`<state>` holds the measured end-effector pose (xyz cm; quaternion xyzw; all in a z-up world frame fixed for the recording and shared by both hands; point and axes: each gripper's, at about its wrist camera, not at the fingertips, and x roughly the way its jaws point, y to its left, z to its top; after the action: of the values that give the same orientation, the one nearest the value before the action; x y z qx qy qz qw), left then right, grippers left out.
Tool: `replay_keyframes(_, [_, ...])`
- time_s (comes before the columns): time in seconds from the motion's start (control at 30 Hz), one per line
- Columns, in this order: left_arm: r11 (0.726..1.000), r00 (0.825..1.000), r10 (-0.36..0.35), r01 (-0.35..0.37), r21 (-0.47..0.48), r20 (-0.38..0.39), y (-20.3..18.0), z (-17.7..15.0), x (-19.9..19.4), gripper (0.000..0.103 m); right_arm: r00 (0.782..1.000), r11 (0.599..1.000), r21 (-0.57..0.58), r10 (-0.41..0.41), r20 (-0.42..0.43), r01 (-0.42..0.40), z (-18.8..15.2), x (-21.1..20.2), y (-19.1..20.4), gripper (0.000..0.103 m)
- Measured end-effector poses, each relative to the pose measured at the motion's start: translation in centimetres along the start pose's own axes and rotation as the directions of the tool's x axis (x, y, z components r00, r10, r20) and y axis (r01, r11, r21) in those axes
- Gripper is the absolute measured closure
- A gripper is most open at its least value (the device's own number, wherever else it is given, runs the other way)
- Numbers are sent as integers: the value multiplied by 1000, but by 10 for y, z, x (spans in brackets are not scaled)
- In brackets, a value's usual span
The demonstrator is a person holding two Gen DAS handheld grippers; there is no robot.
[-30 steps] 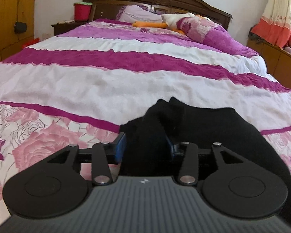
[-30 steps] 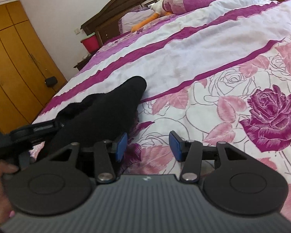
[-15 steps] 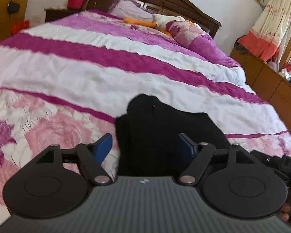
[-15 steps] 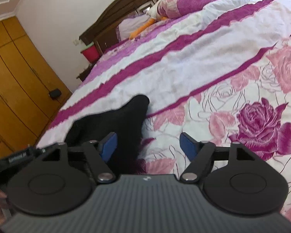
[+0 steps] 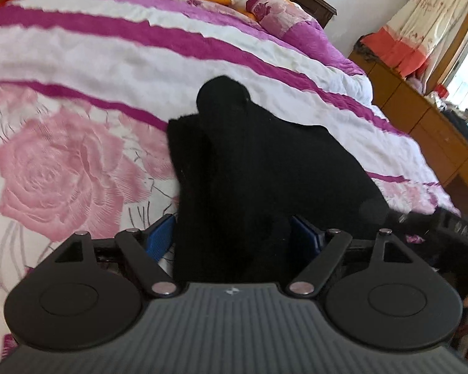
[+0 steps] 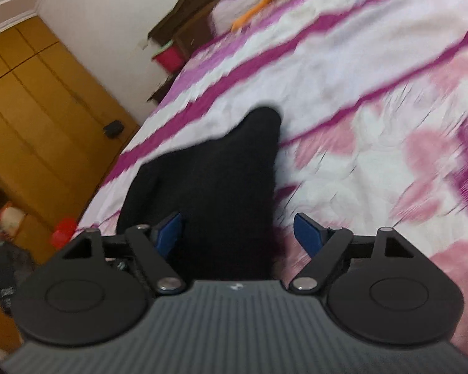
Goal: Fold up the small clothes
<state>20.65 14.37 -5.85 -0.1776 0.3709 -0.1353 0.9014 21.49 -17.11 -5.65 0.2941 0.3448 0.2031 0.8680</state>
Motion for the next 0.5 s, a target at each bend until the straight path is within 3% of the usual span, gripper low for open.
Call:
replay_keyframes(0.07, [1000,1000,-20,20,-6,-6,3,0,4,19,999,999,18,35,-15,-35,-6,10,-3,23])
replay_keyframes(0.2, [999,999,-45,45,20,-9,-2,-3,7,21,999,997,-68,34,-18,-36,-14,23,8,23])
replay_keyframes(0.27, [997,997,-78,78,8,-9,-3,-4,9,40,999,996,-82,36,-23,-38,-14,26,12,23])
replay_keyframes(0.37, [993,994,-111,111,-52,-11,-2,-3,11,53,999,997,-67,41,-21,-42,-12,28,15,37])
replay_keyframes(0.4, [991,993,-115,115,-69,-6,-2,-3,10,55,998,997,-57,51,-26,-52,-11,27,16,45])
replay_keyframes(0.5, [987,992,-125,125,-98,7,-7,-4,3,58,997,996,-50,69,-32,-70,-7,14,19,53])
